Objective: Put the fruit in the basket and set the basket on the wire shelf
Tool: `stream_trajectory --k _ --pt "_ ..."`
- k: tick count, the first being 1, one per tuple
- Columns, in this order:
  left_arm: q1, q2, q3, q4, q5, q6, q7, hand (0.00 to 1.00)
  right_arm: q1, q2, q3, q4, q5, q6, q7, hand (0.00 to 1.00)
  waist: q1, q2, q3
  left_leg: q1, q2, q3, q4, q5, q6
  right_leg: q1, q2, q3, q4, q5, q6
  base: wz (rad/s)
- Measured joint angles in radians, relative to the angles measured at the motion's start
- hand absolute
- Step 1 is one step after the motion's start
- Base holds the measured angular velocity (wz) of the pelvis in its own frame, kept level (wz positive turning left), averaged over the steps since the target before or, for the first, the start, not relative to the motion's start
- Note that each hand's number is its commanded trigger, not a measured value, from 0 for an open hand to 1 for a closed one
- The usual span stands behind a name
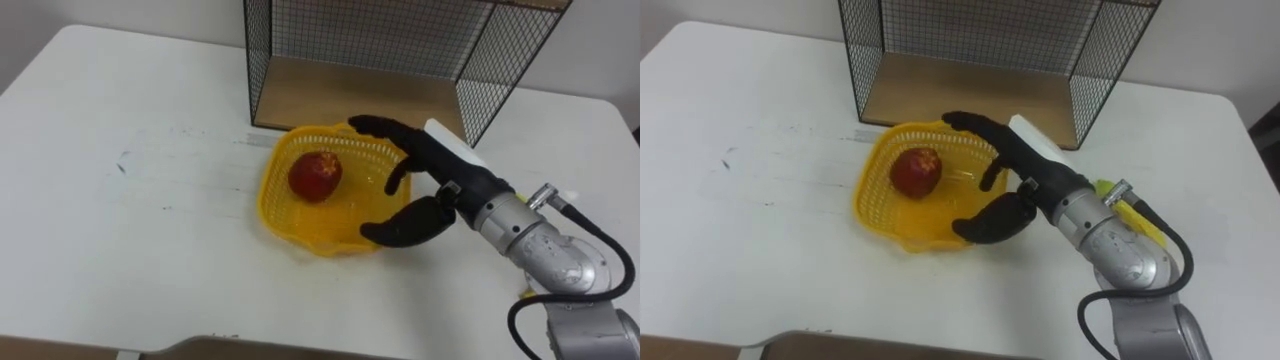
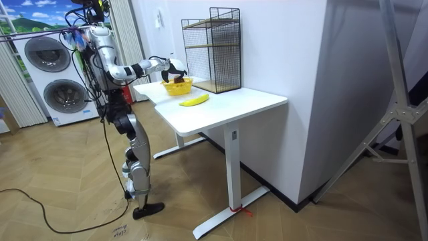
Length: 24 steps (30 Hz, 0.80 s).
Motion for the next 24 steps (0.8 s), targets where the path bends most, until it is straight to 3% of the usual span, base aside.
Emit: stream_trajectory --k 24 --pt "0.008 -0.001 -0.002 0.001 -0.001 -0.001 0.001 0.0 0.0 0.016 -0.004 -0.022 0.004 -0.001 -0.006 0.0 -0.016 0.005 0.002 -0.002 0.0 -0.003 0.004 0.0 0.0 0.005 -0.002 -0.013 -0.001 0.0 0.0 0.01"
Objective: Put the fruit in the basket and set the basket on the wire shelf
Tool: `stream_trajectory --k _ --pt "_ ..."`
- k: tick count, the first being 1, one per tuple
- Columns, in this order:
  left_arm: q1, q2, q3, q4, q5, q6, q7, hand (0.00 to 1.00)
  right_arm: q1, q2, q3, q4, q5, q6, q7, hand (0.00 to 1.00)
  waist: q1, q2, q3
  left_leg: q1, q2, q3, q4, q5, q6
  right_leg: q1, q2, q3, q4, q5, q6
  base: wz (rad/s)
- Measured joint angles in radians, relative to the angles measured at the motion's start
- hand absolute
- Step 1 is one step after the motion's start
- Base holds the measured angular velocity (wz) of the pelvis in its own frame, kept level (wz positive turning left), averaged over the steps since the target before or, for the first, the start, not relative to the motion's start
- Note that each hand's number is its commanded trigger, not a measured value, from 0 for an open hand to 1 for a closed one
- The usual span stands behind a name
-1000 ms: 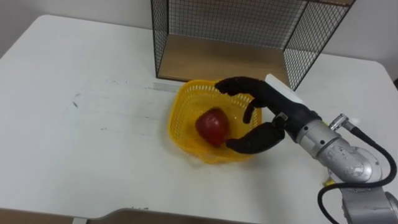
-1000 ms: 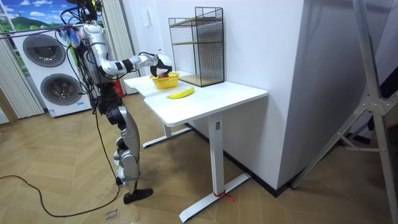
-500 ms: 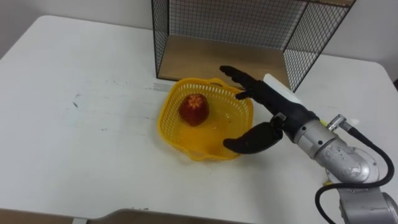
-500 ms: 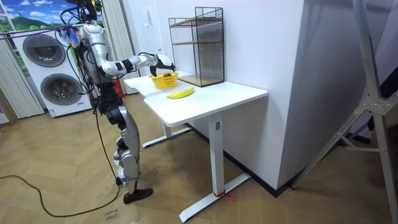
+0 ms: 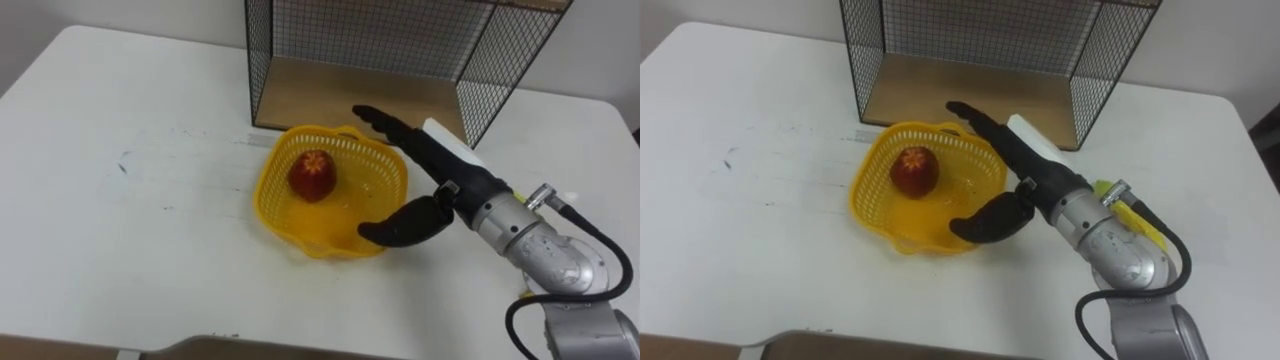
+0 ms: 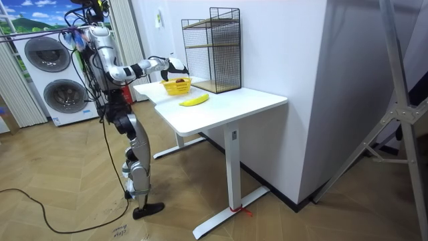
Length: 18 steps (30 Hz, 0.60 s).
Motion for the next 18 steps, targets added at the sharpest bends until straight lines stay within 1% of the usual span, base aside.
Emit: stream_trajectory --k 2,3,4,8,9,10,11,13,18 --pt "0.005 0.0 0.001 0.001 0.0 -0.001 0.002 0.0 0.0 0.001 -0.004 -0.012 0.014 -0.006 -0.009 0.0 -0.009 0.004 -0.0028 -0.002 0.0 -0.002 0.001 0.0 0.0 -0.001 0.0 -0.002 0.0 0.0 0.0 0.02" --pt "0.012 0.0 0.001 0.001 0.0 -0.003 0.003 0.0 0.0 0.001 -0.007 -0.013 0.028 -0.012 -0.024 0.0 -0.017 0.006 -0.0081 -0.002 0.0 -0.003 0.001 0.0 0.0 -0.001 -0.001 -0.003 0.0 0.0 0.0 0.0" --pt "0.017 0.0 0.001 0.002 0.001 -0.005 0.004 0.0 0.0 0.003 -0.011 -0.015 0.045 -0.014 -0.042 0.0 -0.02 0.006 -0.0099 0.0 0.0 -0.002 0.001 0.0 0.0 0.0 -0.001 -0.002 0.001 0.0 0.0 0.0" --pt "0.018 -0.001 0.003 0.003 0.0 -0.007 0.004 0.0 0.0 0.003 -0.047 -0.018 0.082 -0.026 -0.097 0.0 -0.027 0.006 -0.0102 0.002 0.0 -0.002 0.004 0.0 0.0 0.003 -0.001 -0.001 0.002 0.0 0.0 0.0" --pt "0.019 -0.003 0.013 0.007 0.001 -0.009 0.004 0.0 0.0 0.004 -0.062 -0.018 0.092 -0.033 -0.117 0.0 -0.028 0.007 -0.0094 0.009 0.0 0.0 0.003 0.0 0.0 0.006 -0.001 0.0 0.002 0.0 0.0 -0.05" --pt "0.021 -0.007 0.025 0.011 0.002 -0.012 0.004 0.0 0.0 0.005 -0.084 -0.018 0.095 -0.041 -0.132 0.0 -0.03 0.011 -0.0057 0.017 0.0 0.003 -0.001 0.0 0.0 0.013 -0.001 0.002 0.001 0.0 0.0 -0.06" --pt "0.025 -0.009 0.031 0.011 0.003 -0.013 0.004 0.0 0.0 0.005 -0.094 -0.018 0.095 -0.045 -0.142 0.0 -0.032 0.012 -0.0056 0.018 0.0 0.004 -0.002 0.0 0.0 0.014 -0.001 0.002 0.001 0.0 0.0 -0.04" --pt "0.038 -0.01 0.061 0.009 0.003 -0.022 0.003 0.0 0.0 0.003 -0.145 -0.018 0.098 -0.057 -0.19 0.0 -0.038 0.012 -0.0054 0.018 0.0 0.004 -0.003 0.0 0.0 0.013 -0.001 0.002 0.0 0.0 0.0 0.0" --pt "0.073 -0.016 0.062 0.0 0.007 -0.021 0.002 0.0 0.0 0.001 -0.218 -0.012 0.134 -0.067 -0.293 0.0 -0.059 0.015 -0.0053 0.015 0.0 0.004 -0.002 0.0 0.0 0.011 0.0 0.001 -0.001 0.0 0.0 0.0"
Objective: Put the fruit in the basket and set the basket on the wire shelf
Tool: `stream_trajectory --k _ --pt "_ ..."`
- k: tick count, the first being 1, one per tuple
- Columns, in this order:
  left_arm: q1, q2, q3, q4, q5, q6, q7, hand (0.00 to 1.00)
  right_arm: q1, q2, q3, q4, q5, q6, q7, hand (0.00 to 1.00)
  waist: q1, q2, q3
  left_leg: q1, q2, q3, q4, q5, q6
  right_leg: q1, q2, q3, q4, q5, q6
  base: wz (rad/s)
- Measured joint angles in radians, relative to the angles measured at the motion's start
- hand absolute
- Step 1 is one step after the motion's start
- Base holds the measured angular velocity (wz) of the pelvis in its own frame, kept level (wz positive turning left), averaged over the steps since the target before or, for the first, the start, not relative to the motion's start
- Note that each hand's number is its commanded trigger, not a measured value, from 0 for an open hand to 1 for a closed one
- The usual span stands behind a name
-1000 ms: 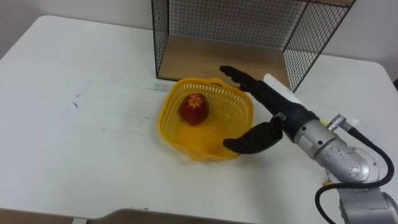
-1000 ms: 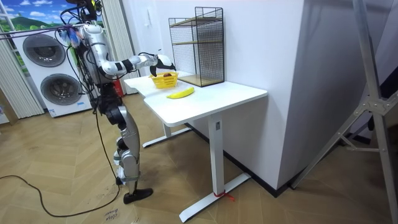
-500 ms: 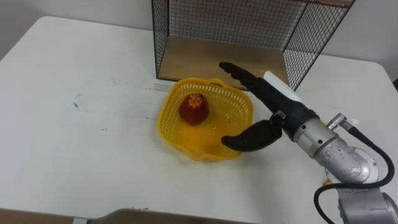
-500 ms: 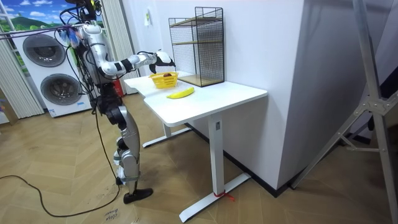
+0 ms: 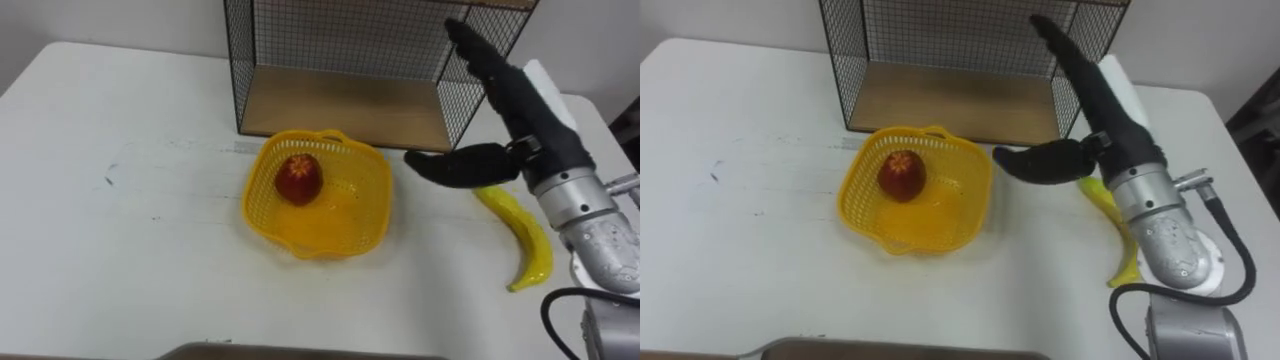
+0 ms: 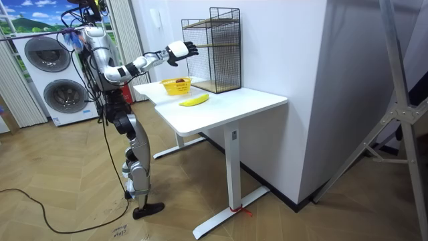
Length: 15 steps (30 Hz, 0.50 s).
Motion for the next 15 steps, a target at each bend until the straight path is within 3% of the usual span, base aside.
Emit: stream_trajectory --k 6,9,15 --pt "0.009 -0.004 0.009 0.0 0.0 0.0 0.002 0.0 0.0 -0.006 -0.03 0.049 0.02 -0.01 -0.128 0.0 -0.026 0.006 -0.003 0.001 0.0 0.003 -0.009 0.0 0.0 -0.001 0.0 0.002 0.001 0.0 0.0 0.0" --pt "0.012 -0.005 0.038 0.002 -0.003 0.002 0.002 0.0 0.0 -0.027 -0.03 0.075 0.021 -0.01 -0.182 0.0 -0.038 0.01 -0.0051 0.006 0.0 0.004 -0.015 0.001 -0.001 0.0 0.001 0.004 0.001 0.0 0.0 -0.02" --pt "0.019 -0.006 0.04 0.0 -0.005 0.026 0.002 0.0 0.003 -0.037 -0.031 0.124 0.02 -0.004 -0.246 0.0 -0.039 0.003 -0.0064 0.024 0.002 0.026 -0.021 0.002 -0.002 0.002 0.005 0.027 0.001 0.0 0.0 -0.11"
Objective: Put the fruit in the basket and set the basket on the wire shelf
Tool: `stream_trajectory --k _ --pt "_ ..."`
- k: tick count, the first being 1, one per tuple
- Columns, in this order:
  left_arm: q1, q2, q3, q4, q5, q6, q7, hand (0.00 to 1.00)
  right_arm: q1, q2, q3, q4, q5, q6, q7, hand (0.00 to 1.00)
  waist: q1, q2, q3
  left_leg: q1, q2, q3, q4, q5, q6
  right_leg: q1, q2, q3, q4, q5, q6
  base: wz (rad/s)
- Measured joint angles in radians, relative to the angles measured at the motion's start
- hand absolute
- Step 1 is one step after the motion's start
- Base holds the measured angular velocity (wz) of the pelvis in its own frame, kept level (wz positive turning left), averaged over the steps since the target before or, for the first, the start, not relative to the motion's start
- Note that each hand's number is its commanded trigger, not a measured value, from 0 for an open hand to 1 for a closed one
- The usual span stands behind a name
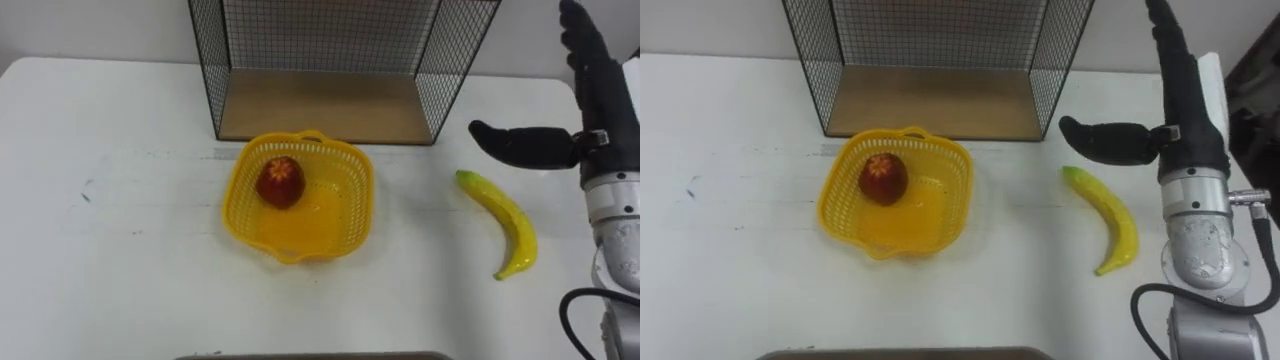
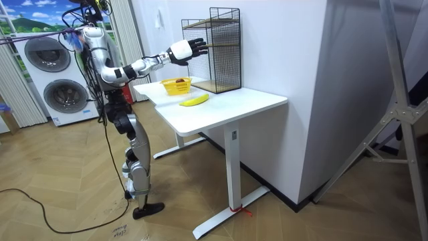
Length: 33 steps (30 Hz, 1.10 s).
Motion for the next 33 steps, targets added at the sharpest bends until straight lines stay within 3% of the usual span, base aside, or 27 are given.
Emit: stream_trajectory --k 10,18,21,26,30,33 --pt "0.0 0.0 -0.002 -0.042 0.006 0.035 0.0 0.0 0.0 -0.013 0.0 0.141 0.018 0.03 -0.049 0.0 -0.001 -0.02 0.0004 0.009 -0.001 -0.001 -0.01 0.0 0.0 0.007 -0.001 -0.002 0.001 0.0 0.0 0.0" --pt "-0.002 0.0 0.001 -0.045 0.006 0.055 -0.001 0.0 -0.007 -0.014 0.0 0.184 0.032 0.052 -0.015 0.0 0.0 -0.031 -0.0038 0.015 -0.001 -0.003 -0.001 0.0 0.0 0.015 -0.001 -0.001 -0.003 0.0 0.0 0.0" --pt "-0.004 0.0 0.002 -0.045 0.006 0.054 0.0 0.0 -0.043 -0.014 0.0 0.253 0.036 0.058 0.03 0.0 -0.002 -0.037 0.0022 0.015 -0.002 -0.003 0.004 0.0 0.0 0.012 -0.002 -0.002 -0.003 0.0 0.0 0.0" --pt "-0.002 0.0 0.002 -0.044 0.006 0.055 -0.003 0.0 -0.044 -0.018 0.0 0.274 0.04 0.071 0.096 0.0 0.001 -0.026 0.0062 0.005 -0.001 -0.003 0.005 0.0 0.0 0.008 -0.002 -0.005 -0.003 0.0 0.0 0.0" --pt "0.001 0.0 0.007 -0.044 0.006 0.055 -0.008 0.0 -0.044 -0.03 0.0 0.274 0.024 0.071 0.141 0.0 0.002 -0.007 -0.0022 -0.003 -0.001 -0.004 0.007 0.0 0.0 -0.003 -0.003 -0.007 0.0 0.0 0.0 0.0" --pt "0.001 0.0 0.014 -0.048 0.007 0.055 -0.011 0.0 -0.044 -0.03 0.0 0.282 0.009 0.071 0.156 0.0 0.003 -0.002 -0.0021 -0.001 -0.001 -0.004 0.007 0.0 0.0 -0.002 -0.003 -0.007 0.0 0.0 0.0 0.0"
